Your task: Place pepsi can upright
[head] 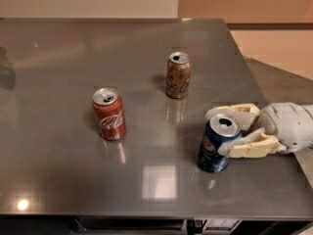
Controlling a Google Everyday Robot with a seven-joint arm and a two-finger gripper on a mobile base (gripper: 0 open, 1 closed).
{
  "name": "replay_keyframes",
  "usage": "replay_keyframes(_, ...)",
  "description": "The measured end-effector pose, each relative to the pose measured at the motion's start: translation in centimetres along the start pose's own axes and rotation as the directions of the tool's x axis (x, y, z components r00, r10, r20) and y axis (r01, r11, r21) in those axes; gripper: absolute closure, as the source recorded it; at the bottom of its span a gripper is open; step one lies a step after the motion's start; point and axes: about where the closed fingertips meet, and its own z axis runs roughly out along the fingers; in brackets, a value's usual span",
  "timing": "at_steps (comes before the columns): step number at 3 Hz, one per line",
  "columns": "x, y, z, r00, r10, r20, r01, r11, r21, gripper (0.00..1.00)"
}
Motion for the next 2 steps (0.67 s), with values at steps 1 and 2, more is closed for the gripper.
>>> replay_keyframes(1,-0.04,-0.13,0.18,1.000,-0.001,-0.002,0.001,1.0000,0.002,0.00)
replay_keyframes(2,-0.04,-0.13,0.18,1.000,-0.001,-0.002,0.001,1.0000,0.002,0.00)
